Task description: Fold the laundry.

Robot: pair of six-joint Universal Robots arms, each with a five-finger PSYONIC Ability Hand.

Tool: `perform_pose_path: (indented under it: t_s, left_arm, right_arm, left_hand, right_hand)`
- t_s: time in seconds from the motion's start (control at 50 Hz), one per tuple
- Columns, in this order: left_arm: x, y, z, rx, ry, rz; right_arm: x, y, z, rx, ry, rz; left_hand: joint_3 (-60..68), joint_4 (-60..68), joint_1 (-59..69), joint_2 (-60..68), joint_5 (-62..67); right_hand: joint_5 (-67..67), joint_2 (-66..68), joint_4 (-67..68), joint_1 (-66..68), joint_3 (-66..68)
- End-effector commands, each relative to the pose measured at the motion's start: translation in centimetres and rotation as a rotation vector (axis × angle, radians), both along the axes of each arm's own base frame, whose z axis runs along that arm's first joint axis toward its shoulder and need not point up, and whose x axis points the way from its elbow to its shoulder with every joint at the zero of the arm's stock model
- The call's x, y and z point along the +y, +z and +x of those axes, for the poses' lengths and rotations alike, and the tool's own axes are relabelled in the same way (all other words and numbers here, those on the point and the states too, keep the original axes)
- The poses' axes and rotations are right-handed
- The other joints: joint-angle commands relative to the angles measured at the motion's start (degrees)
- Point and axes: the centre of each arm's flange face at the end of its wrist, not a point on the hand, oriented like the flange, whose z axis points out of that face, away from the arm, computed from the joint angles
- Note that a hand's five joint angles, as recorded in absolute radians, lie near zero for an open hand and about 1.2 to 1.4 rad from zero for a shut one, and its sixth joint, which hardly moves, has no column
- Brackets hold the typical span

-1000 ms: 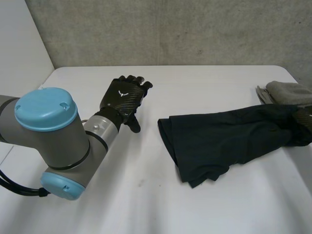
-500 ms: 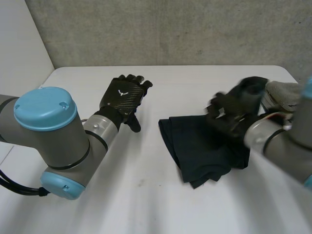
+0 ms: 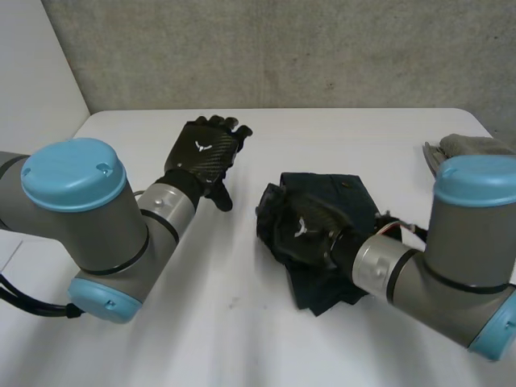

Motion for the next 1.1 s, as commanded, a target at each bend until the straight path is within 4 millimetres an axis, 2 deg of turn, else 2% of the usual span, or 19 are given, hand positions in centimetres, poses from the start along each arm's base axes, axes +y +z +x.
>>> perform_pose_path:
  t_s: [0.02, 0.04, 0.1, 0.18, 0.22, 0.24, 0.34, 0.48, 0.62, 0.8, 0.92, 1.0, 1.1]
  left_arm:
    - [-0.8, 2.1, -0.9, 0.056, -0.001, -0.081]
    - [-0.8, 2.5, -1.1, 0.067, -0.005, -0.090]
    - [-1.0, 3.5, -1.8, 0.120, -0.019, -0.097]
    - [-0.6, 3.9, -4.1, 0.212, -0.077, -0.054]
    - [-0.2, 3.1, -5.8, 0.230, -0.117, -0.011]
    - [0.0, 2.5, -6.5, 0.222, -0.132, 0.014]
    - [1.0, -0.3, -9.6, 0.162, -0.187, 0.111]
    - [0.4, -3.7, -11.4, 0.117, -0.181, 0.184]
    - [-0.2, -5.7, -11.1, 0.084, -0.105, 0.214]
    - [2.5, -9.8, -8.2, -0.111, -0.067, 0.416]
    - [3.8, -9.3, -7.4, -0.131, -0.071, 0.439]
    - [4.1, -8.4, -7.5, -0.124, -0.075, 0.425]
    - [3.8, -6.2, -7.3, -0.090, -0.073, 0.387]
  right_arm:
    - [-4.0, 5.2, -2.5, -0.331, -0.300, 0.268]
    - [-5.8, 6.2, -4.1, -0.421, -0.422, 0.336]
    - [-8.3, 7.5, -6.7, -0.588, -0.615, 0.480]
    - [-10.0, 8.1, -9.1, -0.714, -0.754, 0.649]
    - [-10.5, 8.1, -9.8, -0.732, -0.789, 0.681]
    - [-10.8, 7.4, -10.2, -0.715, -0.814, 0.708]
    - [-12.0, 5.3, -9.9, -0.668, -0.829, 0.734]
    - [-14.3, 2.2, -9.4, -0.626, -0.837, 0.770]
    - [-15.9, 0.2, -8.7, -0.589, -0.830, 0.769]
    - [-14.9, -0.1, -6.4, -0.471, -0.734, 0.683]
    - [-13.7, -0.4, -4.9, -0.418, -0.682, 0.668]
    - [-13.2, -1.6, -4.7, -0.370, -0.681, 0.681]
    - [-12.2, -2.7, -4.8, -0.284, -0.676, 0.688]
  left_hand:
    - [-2.1, -3.3, -2.9, -1.6, -1.8]
    - [-1.9, -3.1, -2.7, -1.5, -1.6]
    - [-1.3, -2.4, -2.1, -0.8, -0.9]
    - [-0.7, -1.9, -1.6, -0.3, -0.4]
    - [-0.4, -1.6, -1.2, 0.0, -0.1]
    - [-0.4, -1.6, -1.2, 0.0, -0.1]
    - [-0.1, -1.2, -0.9, 0.4, 0.2]
    - [1.4, 0.3, 0.6, 1.9, 1.8]
    - [3.3, 2.1, 2.5, 3.7, 3.6]
    - [3.0, 1.8, 2.1, 3.4, 3.3]
    - [2.3, 1.1, 1.5, 2.7, 2.6]
    - [1.9, 0.8, 1.1, 2.4, 2.3]
    - [1.8, 0.6, 1.0, 2.2, 2.1]
  right_hand:
    - [-4.2, -2.8, -3.6, -1.7, -2.7]
    - [-4.2, -2.8, -3.6, -1.7, -2.7]
    - [-4.2, -2.8, -3.6, -1.7, -2.7]
    - [-4.2, -2.8, -3.6, -1.7, -2.7]
    - [-4.2, -2.8, -3.6, -1.7, -2.7]
    - [-4.2, -2.8, -3.6, -1.7, -2.7]
    - [-4.2, -2.8, -3.6, -1.7, -2.7]
    - [-4.2, -2.8, -3.6, -1.7, -2.7]
    - [-4.2, -2.8, -3.6, -1.7, -2.7]
    - [-4.2, -2.8, -3.6, -1.7, -2.7]
    - [-4.2, -2.8, -3.6, -1.7, -2.7]
    - [-4.2, -2.8, -3.6, -1.7, -2.7]
    - [-4.2, -2.8, -3.6, -1.7, -2.7]
